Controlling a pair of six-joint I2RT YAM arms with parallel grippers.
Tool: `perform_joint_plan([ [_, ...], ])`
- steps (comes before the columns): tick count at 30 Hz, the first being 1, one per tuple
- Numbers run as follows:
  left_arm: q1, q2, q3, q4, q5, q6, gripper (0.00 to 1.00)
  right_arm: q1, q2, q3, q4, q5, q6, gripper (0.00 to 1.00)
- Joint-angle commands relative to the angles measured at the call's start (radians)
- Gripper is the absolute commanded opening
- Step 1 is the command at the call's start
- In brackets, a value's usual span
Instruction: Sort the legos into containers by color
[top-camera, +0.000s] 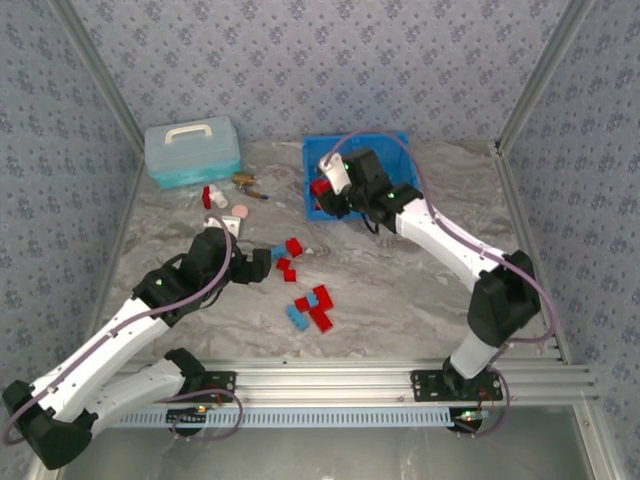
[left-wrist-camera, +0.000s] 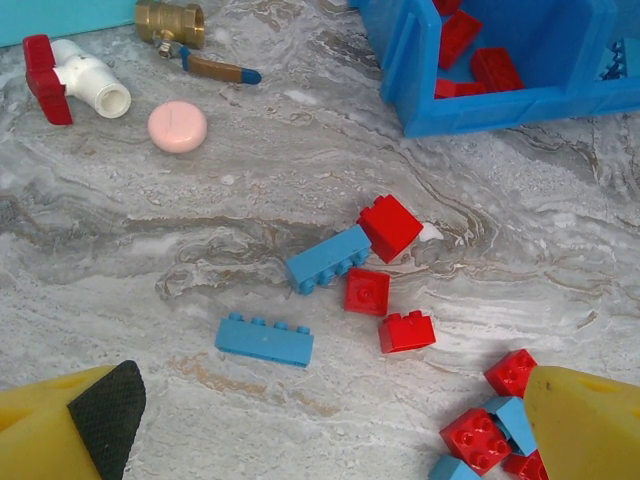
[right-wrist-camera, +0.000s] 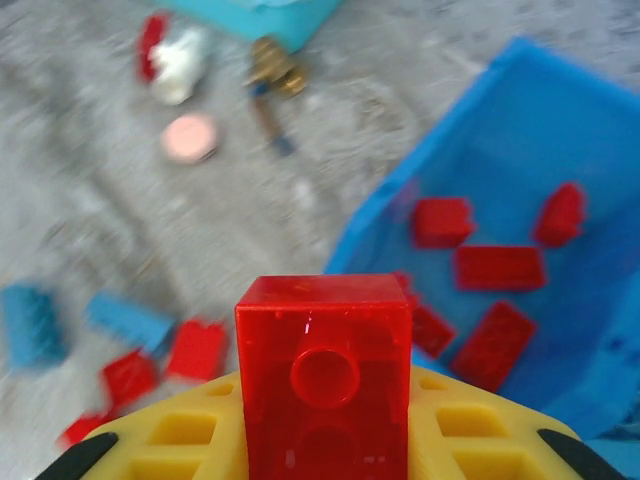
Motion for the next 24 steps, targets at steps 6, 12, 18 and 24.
perform_joint_plan([
  [6,0.008,-0.021,-0.010,0.009,0.020,-0.055,0.99,-0.082,0.431,0.448,-0.206,0.186,0.163,0.29],
  [12,0.008,-0.049,-0.027,-0.002,0.014,-0.075,0.99,-0.109,0.568,0.607,-0.287,0.118,0.220,0.34],
  [18,0.010,0.000,-0.038,0.021,0.027,-0.096,0.99,-0.097,0.534,0.603,-0.288,0.094,0.234,0.41],
  [24,0.010,0.110,-0.015,0.037,0.081,-0.136,0.99,-0.092,0.448,0.584,-0.294,0.076,0.234,0.53],
])
